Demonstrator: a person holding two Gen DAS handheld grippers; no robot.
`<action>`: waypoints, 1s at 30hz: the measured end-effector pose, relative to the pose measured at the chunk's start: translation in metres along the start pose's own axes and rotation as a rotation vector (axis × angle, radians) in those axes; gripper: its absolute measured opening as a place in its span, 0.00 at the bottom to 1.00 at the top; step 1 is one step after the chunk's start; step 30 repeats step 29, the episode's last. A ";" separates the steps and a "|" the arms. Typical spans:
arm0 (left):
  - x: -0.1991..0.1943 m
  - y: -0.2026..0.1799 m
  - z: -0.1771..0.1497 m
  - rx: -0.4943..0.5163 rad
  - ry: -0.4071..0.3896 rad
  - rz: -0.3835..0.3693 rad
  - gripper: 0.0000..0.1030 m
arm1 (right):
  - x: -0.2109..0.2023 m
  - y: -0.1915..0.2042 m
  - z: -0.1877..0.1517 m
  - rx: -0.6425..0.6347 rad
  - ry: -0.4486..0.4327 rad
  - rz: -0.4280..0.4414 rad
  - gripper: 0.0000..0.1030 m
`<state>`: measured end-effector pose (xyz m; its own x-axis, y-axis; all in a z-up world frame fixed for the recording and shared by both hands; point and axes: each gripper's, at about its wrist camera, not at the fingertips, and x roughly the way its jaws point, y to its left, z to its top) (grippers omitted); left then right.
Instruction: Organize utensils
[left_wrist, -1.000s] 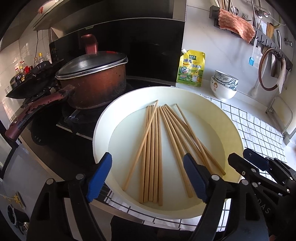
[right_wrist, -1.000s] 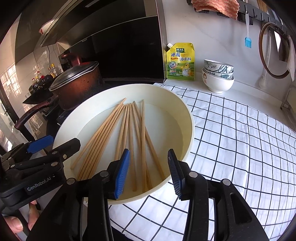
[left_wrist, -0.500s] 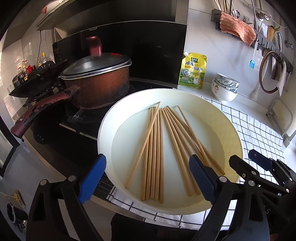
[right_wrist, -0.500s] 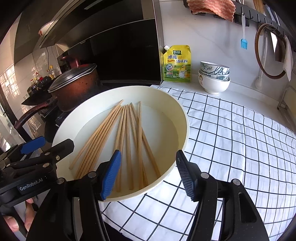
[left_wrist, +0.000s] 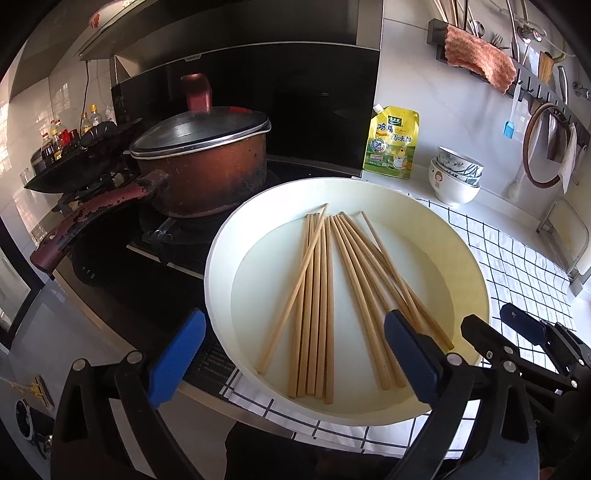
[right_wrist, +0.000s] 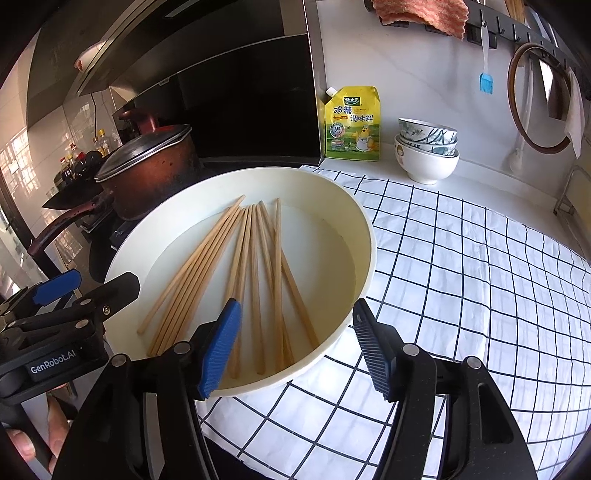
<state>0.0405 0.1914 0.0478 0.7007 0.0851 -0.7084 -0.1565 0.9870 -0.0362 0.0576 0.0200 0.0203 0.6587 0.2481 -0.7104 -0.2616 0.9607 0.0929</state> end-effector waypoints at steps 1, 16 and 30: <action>0.000 0.000 0.000 -0.001 0.001 0.000 0.93 | 0.000 0.000 0.000 -0.001 0.000 -0.001 0.59; 0.005 0.000 -0.002 -0.005 0.015 -0.003 0.93 | 0.001 0.000 -0.002 0.002 0.001 -0.001 0.59; 0.006 0.001 -0.003 -0.018 0.024 0.005 0.93 | 0.000 -0.002 -0.002 0.008 -0.006 0.001 0.59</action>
